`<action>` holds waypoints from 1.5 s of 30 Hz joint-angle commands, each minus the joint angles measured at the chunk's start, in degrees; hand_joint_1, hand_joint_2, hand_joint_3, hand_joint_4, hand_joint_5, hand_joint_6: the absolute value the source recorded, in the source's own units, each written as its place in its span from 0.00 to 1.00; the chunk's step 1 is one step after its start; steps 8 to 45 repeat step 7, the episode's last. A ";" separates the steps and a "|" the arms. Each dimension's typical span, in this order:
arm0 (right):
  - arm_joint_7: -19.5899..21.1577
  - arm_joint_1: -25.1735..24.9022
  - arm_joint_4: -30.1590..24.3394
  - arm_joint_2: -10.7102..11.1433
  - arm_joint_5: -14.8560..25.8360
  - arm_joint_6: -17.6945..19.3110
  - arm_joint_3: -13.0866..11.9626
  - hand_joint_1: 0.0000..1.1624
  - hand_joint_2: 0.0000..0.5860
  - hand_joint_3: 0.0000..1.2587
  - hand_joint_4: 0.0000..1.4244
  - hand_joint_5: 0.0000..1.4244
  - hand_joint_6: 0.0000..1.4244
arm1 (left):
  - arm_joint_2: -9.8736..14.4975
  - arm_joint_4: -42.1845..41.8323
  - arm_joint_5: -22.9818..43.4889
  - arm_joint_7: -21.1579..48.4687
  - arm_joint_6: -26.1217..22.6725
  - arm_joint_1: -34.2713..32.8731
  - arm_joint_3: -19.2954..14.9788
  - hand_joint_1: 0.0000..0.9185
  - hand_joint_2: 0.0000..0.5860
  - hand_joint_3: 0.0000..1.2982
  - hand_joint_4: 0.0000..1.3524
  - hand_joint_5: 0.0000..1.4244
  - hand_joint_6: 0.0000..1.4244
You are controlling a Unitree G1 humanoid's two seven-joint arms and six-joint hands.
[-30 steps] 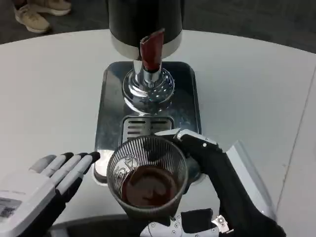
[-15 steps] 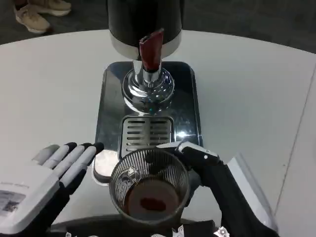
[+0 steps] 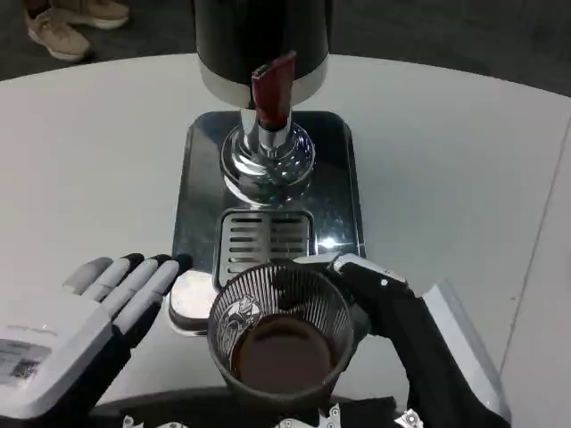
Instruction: Grasp the cup under the faucet to collect the drink, then remove the cup.
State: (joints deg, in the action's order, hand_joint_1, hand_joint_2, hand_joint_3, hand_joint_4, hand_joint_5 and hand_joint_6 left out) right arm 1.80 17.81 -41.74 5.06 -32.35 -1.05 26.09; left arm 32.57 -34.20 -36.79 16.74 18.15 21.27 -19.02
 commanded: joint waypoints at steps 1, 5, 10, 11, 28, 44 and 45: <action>1.12 1.08 -2.70 -1.26 0.62 2.81 1.45 0.95 0.14 0.57 0.64 0.67 0.82 | -0.08 -0.37 -0.72 0.34 -0.46 1.34 0.58 0.00 0.10 0.00 0.00 0.00 0.00; 1.15 1.00 -2.58 -1.29 0.83 2.78 1.31 0.95 0.14 0.57 0.64 0.67 0.82 | 0.30 -0.46 -0.75 0.83 -0.95 1.16 0.86 0.00 0.10 0.00 0.00 0.00 0.00; 1.16 0.86 -2.48 -1.29 0.91 2.78 1.25 0.95 0.15 0.57 0.64 0.67 0.82 | 0.40 -0.55 -0.77 1.07 -1.24 1.12 1.02 0.00 0.10 0.00 0.00 0.00 0.00; 1.16 0.86 -2.48 -1.29 0.91 2.78 1.25 0.95 0.15 0.57 0.64 0.67 0.82 | 0.40 -0.55 -0.77 1.07 -1.24 1.12 1.02 0.00 0.10 0.00 0.00 0.00 0.00; 1.16 0.86 -2.48 -1.29 0.91 2.78 1.25 0.95 0.15 0.57 0.64 0.67 0.82 | 0.40 -0.55 -0.77 1.07 -1.24 1.12 1.02 0.00 0.10 0.00 0.00 0.00 0.00; 1.16 0.86 -2.48 -1.29 0.91 2.78 1.25 0.95 0.15 0.57 0.64 0.67 0.82 | 0.40 -0.55 -0.77 1.07 -1.24 1.12 1.02 0.00 0.10 0.00 0.00 0.00 0.00; 1.16 0.86 -2.48 -1.29 0.91 2.78 1.25 0.95 0.15 0.57 0.64 0.67 0.82 | 0.40 -0.55 -0.77 1.07 -1.24 1.12 1.02 0.00 0.10 0.00 0.00 0.00 0.00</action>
